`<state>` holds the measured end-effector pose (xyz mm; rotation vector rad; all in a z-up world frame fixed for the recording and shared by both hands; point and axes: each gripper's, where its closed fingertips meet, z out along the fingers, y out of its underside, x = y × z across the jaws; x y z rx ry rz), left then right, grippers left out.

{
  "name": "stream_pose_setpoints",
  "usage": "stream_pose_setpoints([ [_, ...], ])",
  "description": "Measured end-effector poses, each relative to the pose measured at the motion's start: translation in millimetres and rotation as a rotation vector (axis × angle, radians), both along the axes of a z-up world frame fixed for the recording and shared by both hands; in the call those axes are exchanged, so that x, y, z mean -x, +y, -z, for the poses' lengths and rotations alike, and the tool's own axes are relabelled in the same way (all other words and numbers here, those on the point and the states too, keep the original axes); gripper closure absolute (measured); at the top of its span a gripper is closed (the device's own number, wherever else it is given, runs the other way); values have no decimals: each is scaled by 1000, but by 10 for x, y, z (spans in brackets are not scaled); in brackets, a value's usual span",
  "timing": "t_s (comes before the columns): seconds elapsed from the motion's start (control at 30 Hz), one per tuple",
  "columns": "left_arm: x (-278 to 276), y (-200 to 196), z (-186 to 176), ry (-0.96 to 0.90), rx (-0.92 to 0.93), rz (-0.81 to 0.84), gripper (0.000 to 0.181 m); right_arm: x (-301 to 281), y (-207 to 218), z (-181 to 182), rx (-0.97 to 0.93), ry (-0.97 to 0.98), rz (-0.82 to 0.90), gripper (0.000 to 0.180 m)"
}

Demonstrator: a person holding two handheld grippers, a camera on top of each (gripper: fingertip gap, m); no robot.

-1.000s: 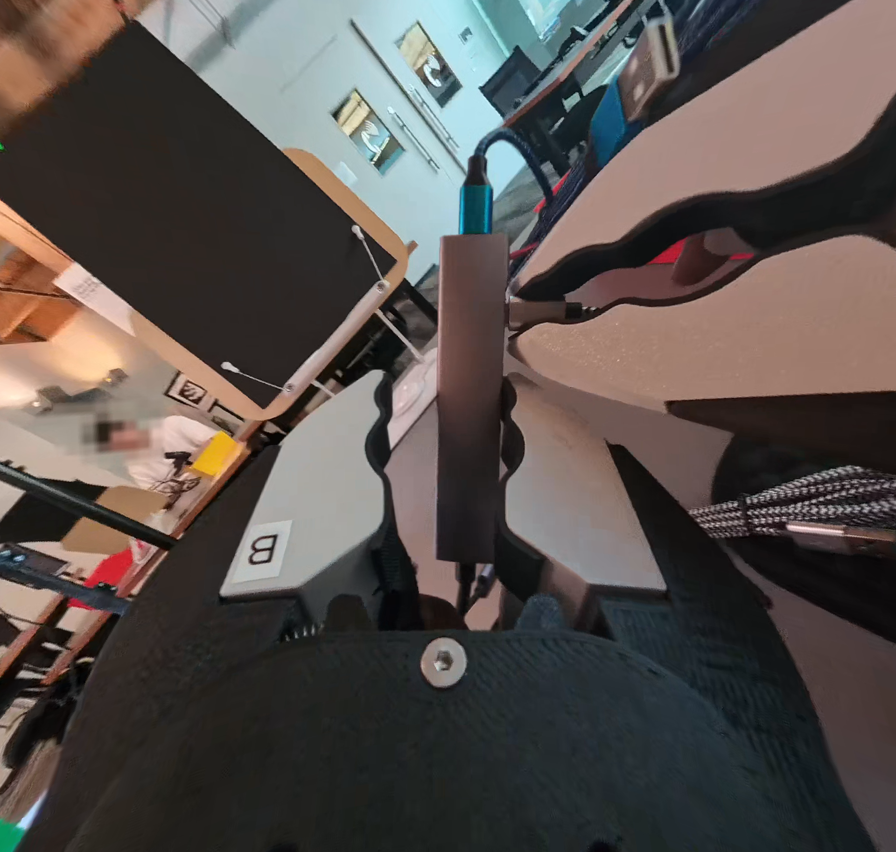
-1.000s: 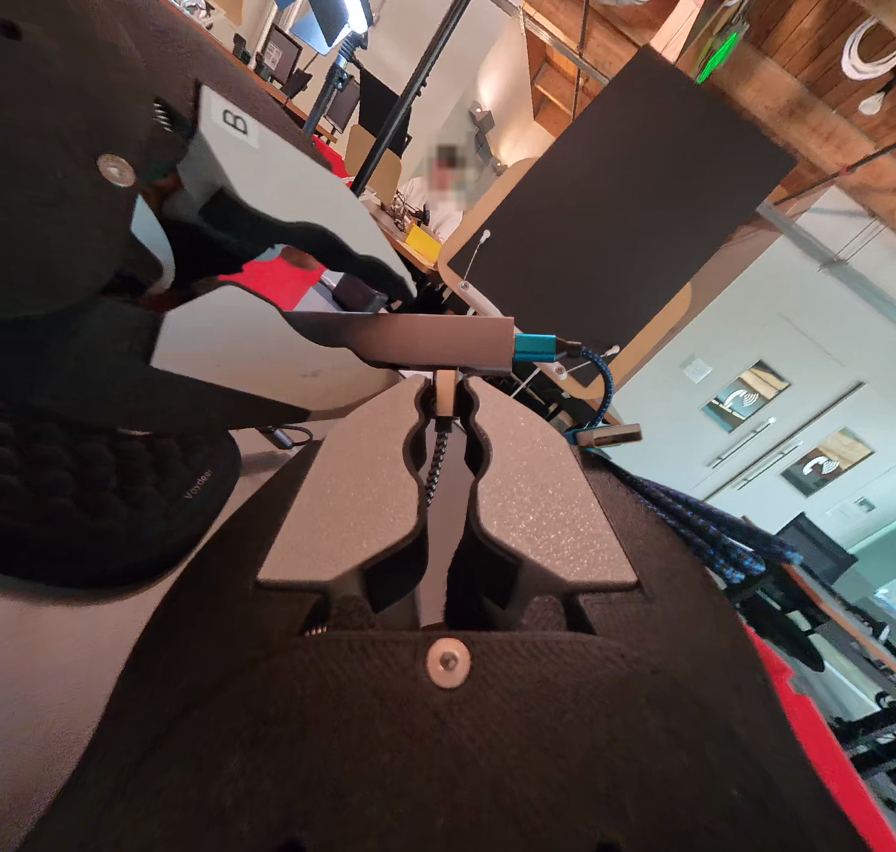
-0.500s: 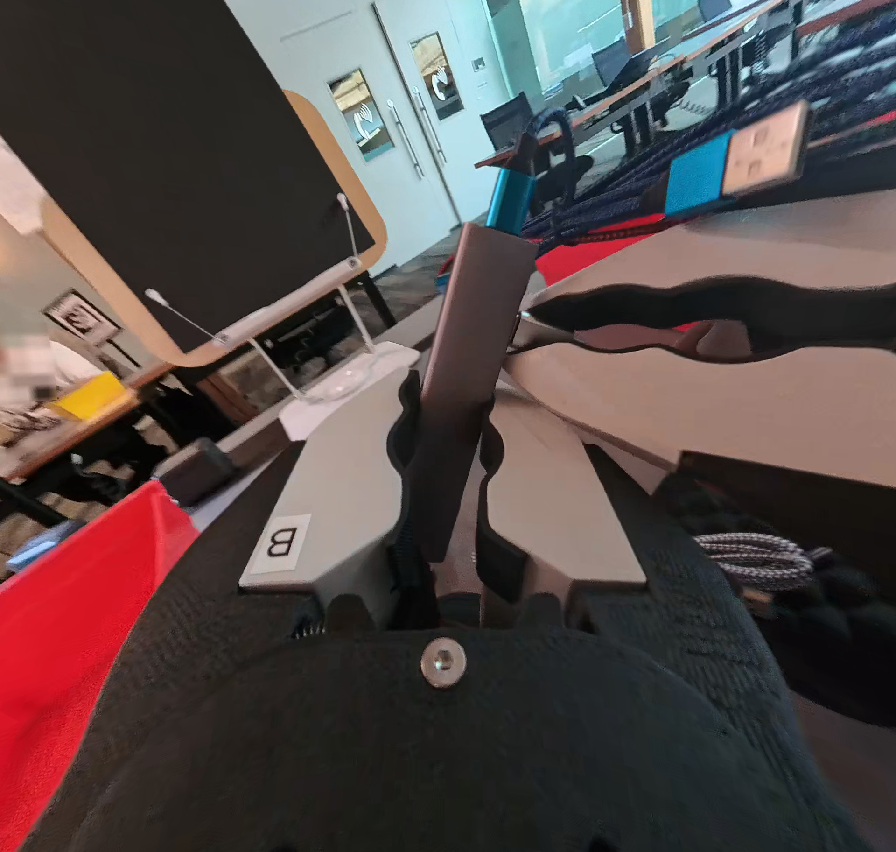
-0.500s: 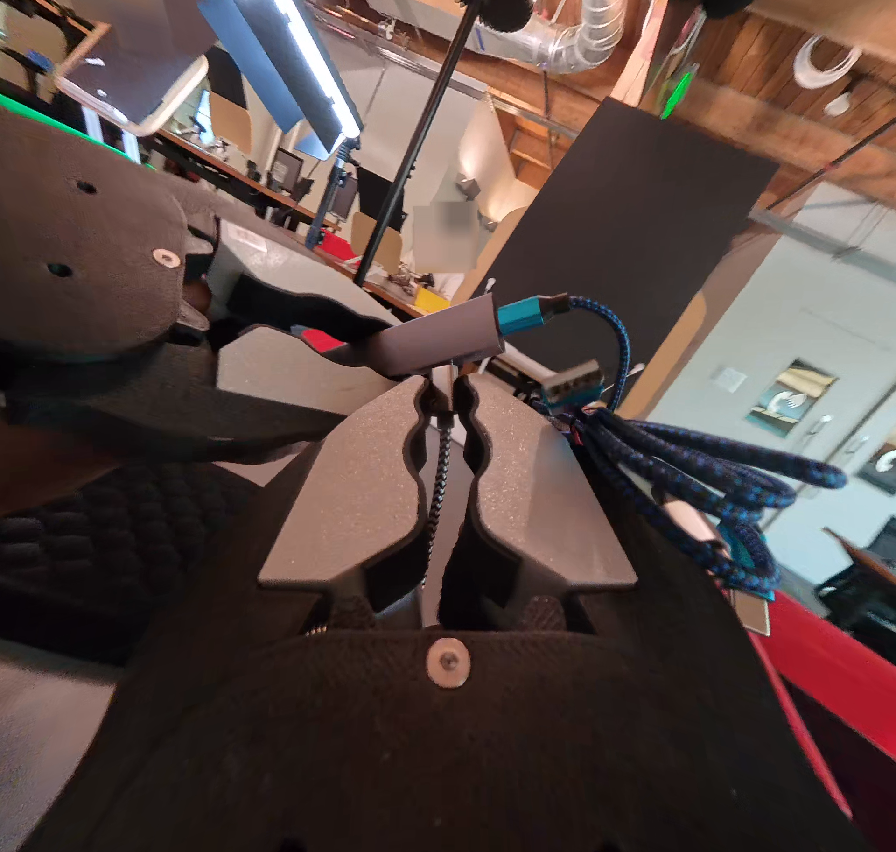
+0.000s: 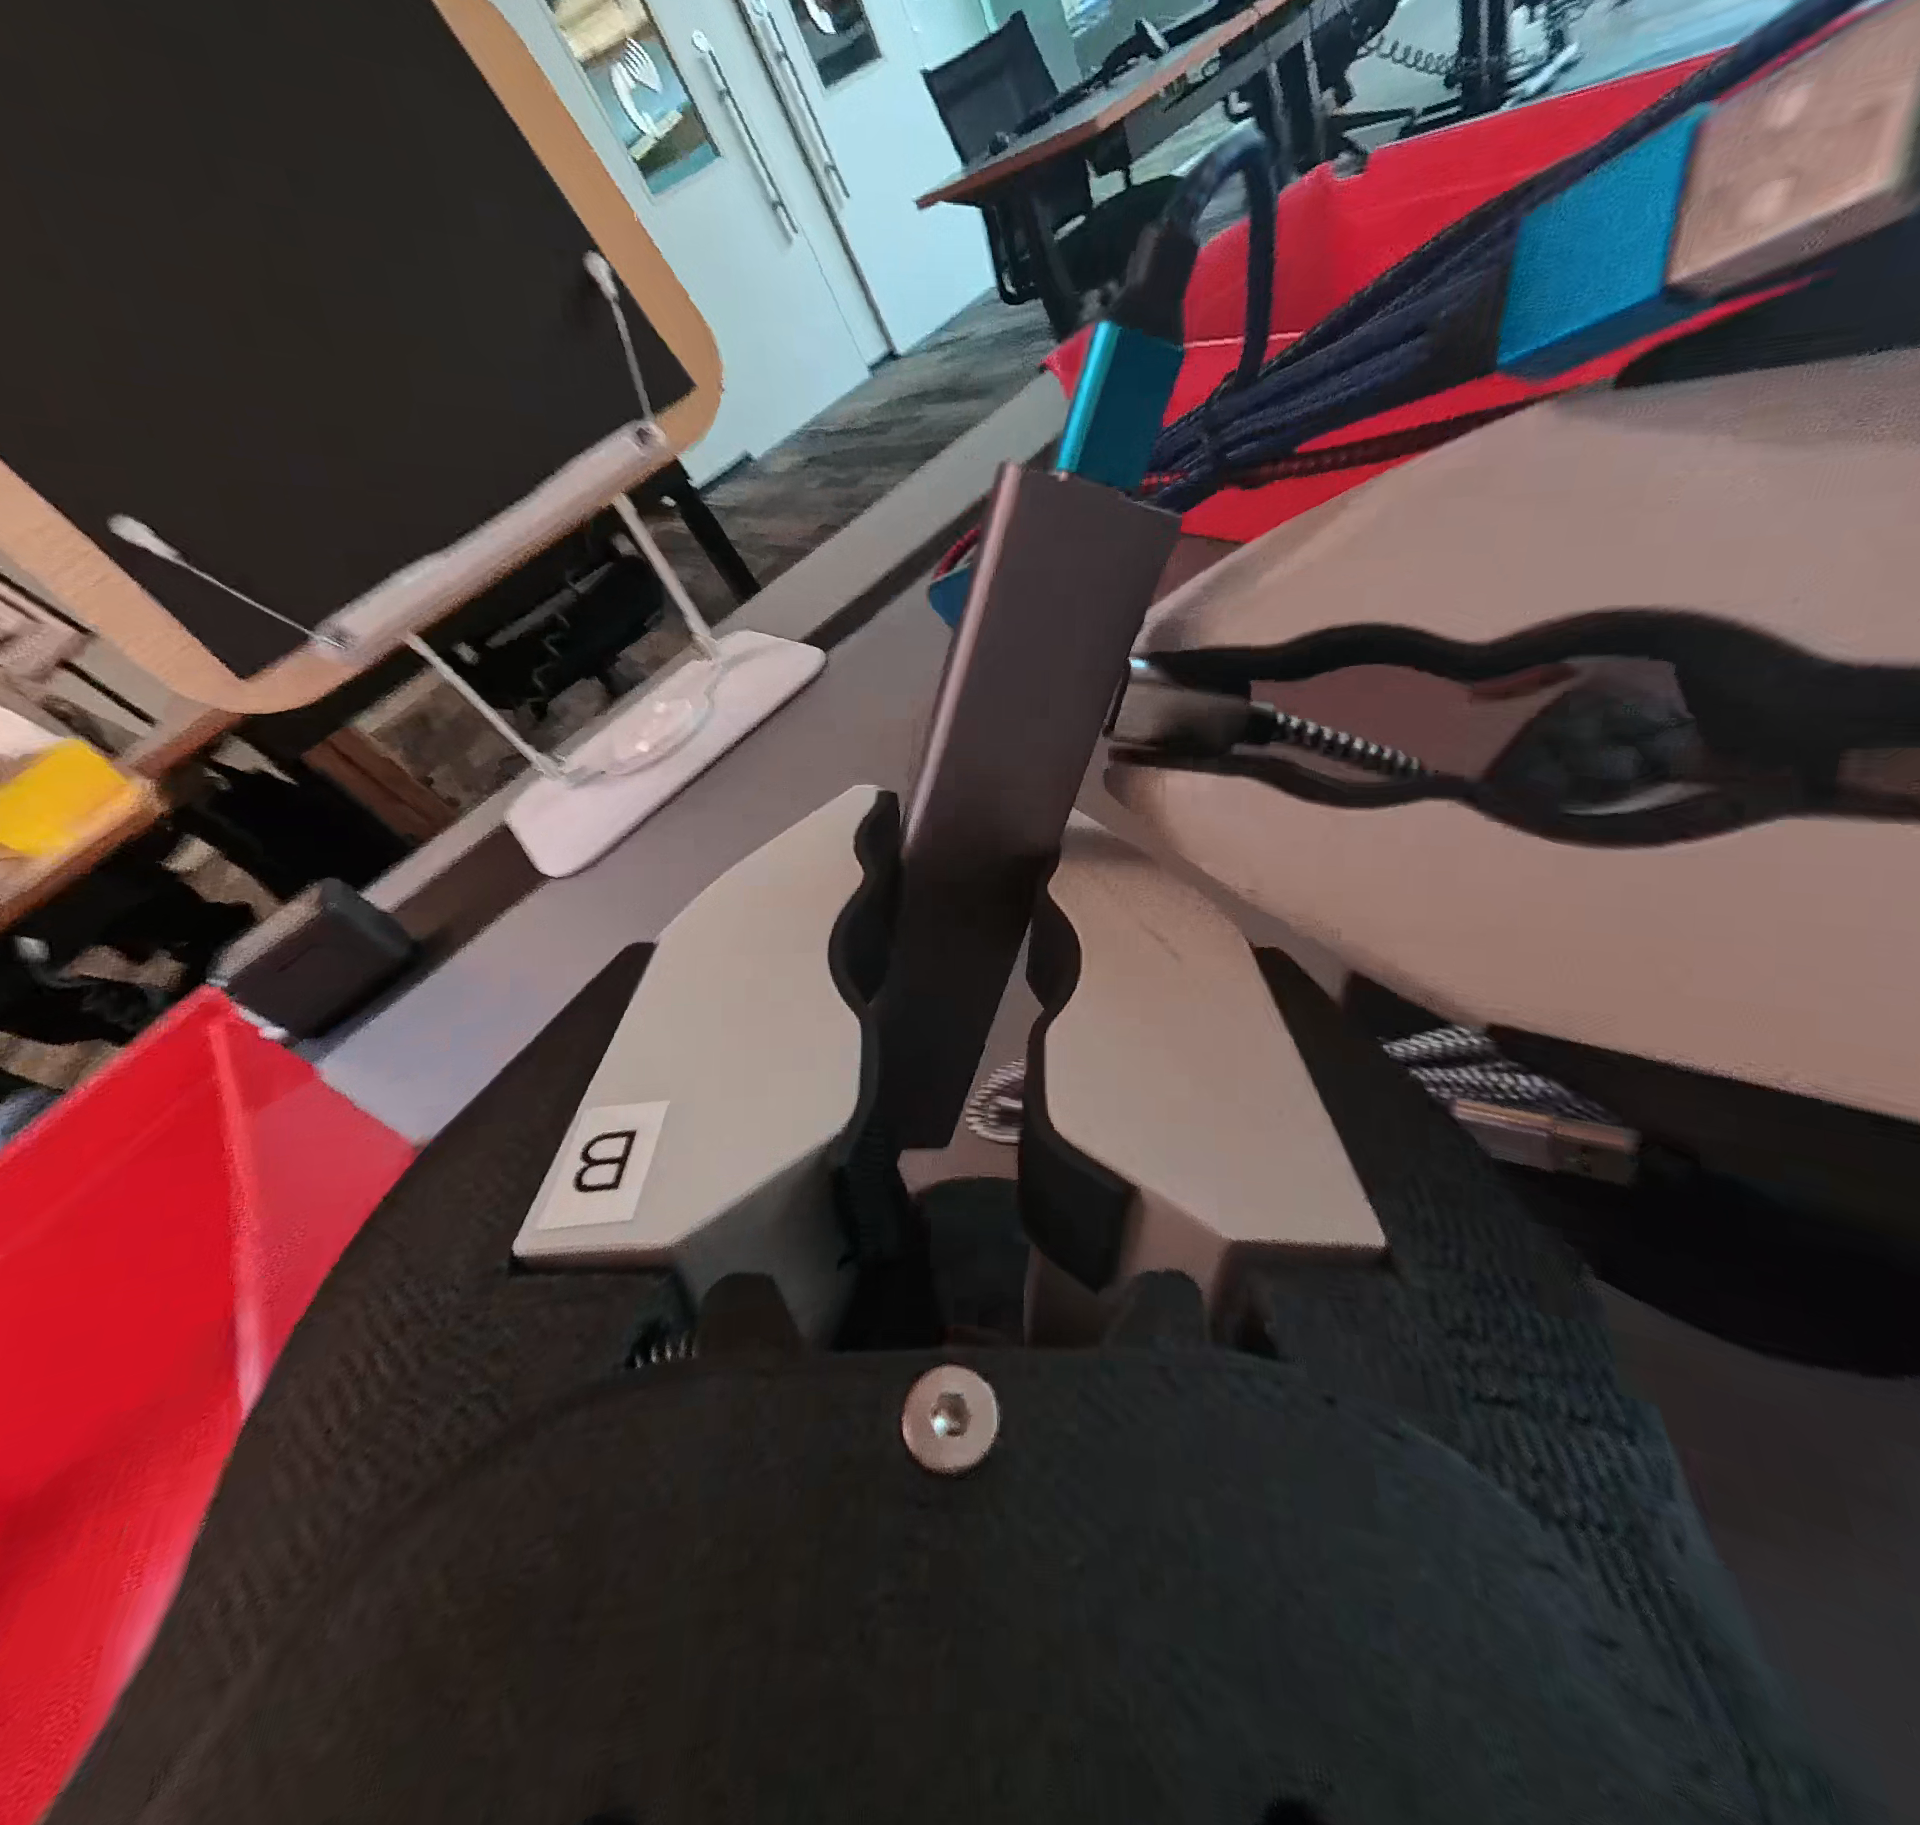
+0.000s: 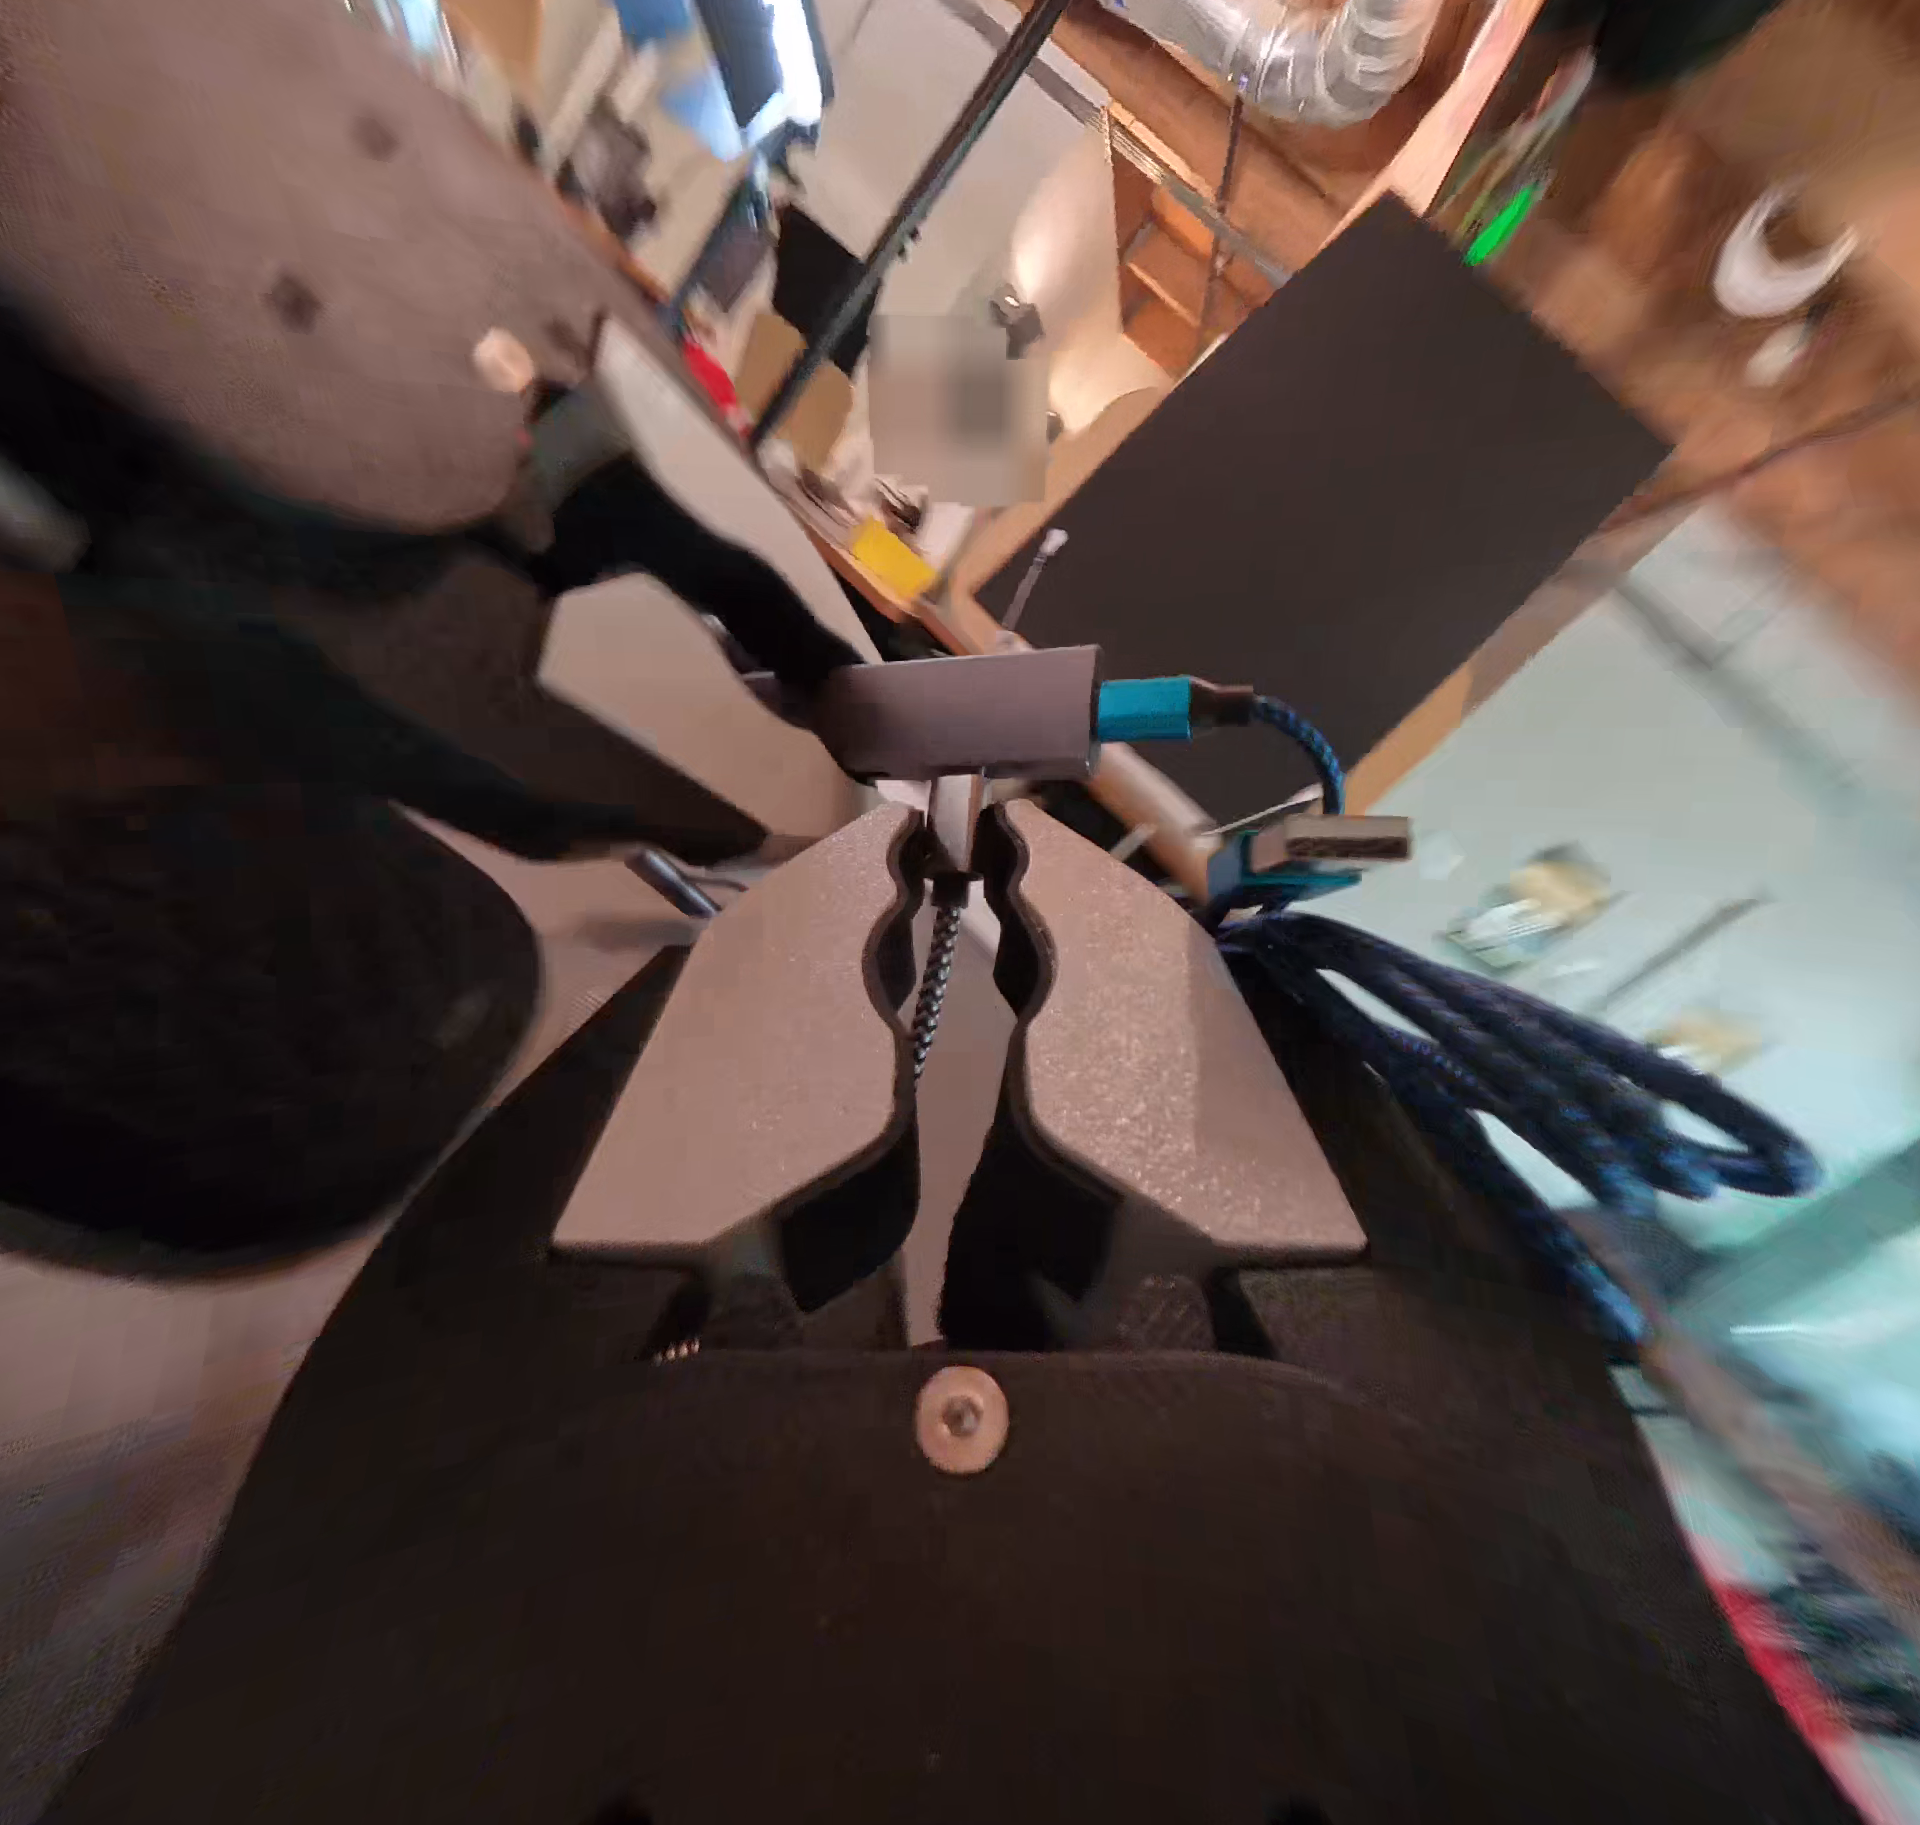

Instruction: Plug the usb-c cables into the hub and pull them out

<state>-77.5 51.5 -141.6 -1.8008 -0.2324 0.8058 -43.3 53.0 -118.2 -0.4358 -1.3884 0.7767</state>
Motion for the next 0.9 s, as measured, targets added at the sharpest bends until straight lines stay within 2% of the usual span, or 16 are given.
stream_pose_setpoints([
  [0.07,-37,27,63,-47,-3,13,159,1,33,22,-213,33,48,170],
  [0.1,-42,35,37,-38,-9,7,159,4,49,13,-152,12,16,170],
  [0.13,-31,32,-14,-35,-28,1,159,3,66,-3,10,-30,-31,169],
  [0.17,155,-169,-200,21,-116,-126,160,10,136,28,175,-84,-49,170],
  [0.2,322,-434,-424,-3,-258,-189,160,16,243,183,275,-154,-34,169],
  [0.23,399,-641,-654,-59,-389,-169,161,-21,306,351,301,-180,-26,169],
  [0.27,419,-758,-779,-29,-353,-174,160,-96,332,385,284,-150,-28,170],
  [0.33,318,-643,-802,33,-221,-123,160,-217,316,70,321,-64,-100,169],
  [0.4,132,-415,-759,32,-206,-34,160,-255,337,-239,381,20,-195,169],
  [0.47,47,-286,-747,49,-190,0,160,-247,438,-376,501,29,-281,170],
  [0.53,114,-238,-703,47,-128,-20,160,-324,588,-548,699,49,-406,170],
  [0.6,146,-227,-742,36,-115,-8,160,-390,738,-660,782,60,-455,170],
  [0.7,115,-200,-780,12,-102,32,160,-456,886,-753,687,86,-397,170],
  [0.77,115,-245,-759,13,-65,21,160,-446,893,-728,562,27,-356,170],
  [0.9,89,-305,-776,-8,-74,40,160,-277,728,-115,406,-451,-329,169],
])
